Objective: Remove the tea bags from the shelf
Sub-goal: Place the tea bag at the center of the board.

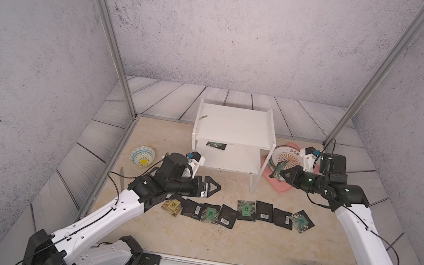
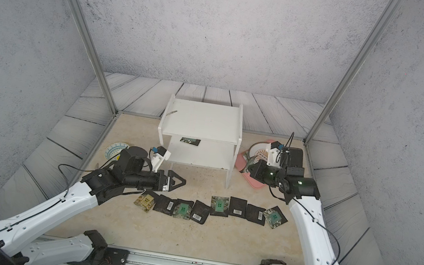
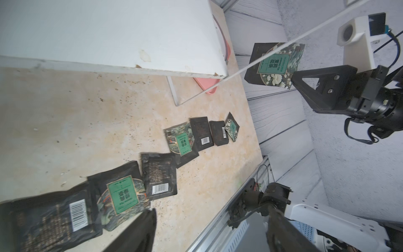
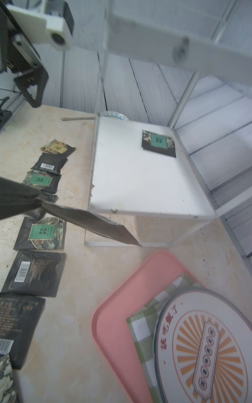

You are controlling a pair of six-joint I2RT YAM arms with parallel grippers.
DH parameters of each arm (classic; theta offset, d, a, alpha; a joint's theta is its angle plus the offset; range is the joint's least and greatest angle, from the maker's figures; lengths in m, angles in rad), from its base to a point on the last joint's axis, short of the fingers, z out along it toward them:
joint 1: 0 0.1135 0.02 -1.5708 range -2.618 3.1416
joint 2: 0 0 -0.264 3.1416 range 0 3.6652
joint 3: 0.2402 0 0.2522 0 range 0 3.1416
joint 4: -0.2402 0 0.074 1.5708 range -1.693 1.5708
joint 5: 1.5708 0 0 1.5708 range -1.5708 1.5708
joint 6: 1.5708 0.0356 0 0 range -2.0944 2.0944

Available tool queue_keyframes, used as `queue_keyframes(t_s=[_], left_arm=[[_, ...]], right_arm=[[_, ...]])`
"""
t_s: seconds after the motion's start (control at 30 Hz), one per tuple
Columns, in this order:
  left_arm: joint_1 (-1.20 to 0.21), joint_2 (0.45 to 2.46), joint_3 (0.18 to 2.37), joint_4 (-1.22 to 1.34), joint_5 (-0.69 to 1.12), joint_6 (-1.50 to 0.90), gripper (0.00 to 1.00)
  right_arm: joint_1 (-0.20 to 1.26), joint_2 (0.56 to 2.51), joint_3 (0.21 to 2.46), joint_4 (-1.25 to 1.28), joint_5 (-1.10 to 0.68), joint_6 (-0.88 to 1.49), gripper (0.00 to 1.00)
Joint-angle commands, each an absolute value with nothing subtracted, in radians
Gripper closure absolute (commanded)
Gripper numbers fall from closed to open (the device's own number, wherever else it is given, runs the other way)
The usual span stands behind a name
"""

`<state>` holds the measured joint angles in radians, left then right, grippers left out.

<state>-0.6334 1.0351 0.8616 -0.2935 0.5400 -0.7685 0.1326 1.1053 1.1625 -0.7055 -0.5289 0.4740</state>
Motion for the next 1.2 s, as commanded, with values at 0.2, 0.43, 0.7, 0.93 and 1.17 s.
queue_keyframes(t_s=[0.2, 0.43, 0.7, 0.93, 1.17], left_arm=[[-0.639, 1.051, 0.882, -0.122, 0.664, -0.845, 0.13], [-0.642, 1.048, 0.862, 0.016, 0.728, -0.908, 0.11], [-0.659, 1.079, 0.862, 0.076, 0.758, -0.930, 0.10], [-0.681, 1.124, 0.876, 0.120, 0.767, -0.938, 0.16], [-0.684, 1.121, 0.876, 0.165, 0.797, -0.947, 0.34]], right_arm=[[0.276, 0.954, 1.145, -0.655, -0.830, 0.463, 1.00], [0.393, 0.933, 1.105, -0.535, -0.939, 0.513, 1.00], [0.455, 0.934, 1.061, -0.424, -0.990, 0.573, 1.00], [0.472, 0.921, 1.030, -0.368, -1.005, 0.605, 1.00], [0.472, 0.914, 0.989, -0.343, -0.982, 0.618, 1.00]])
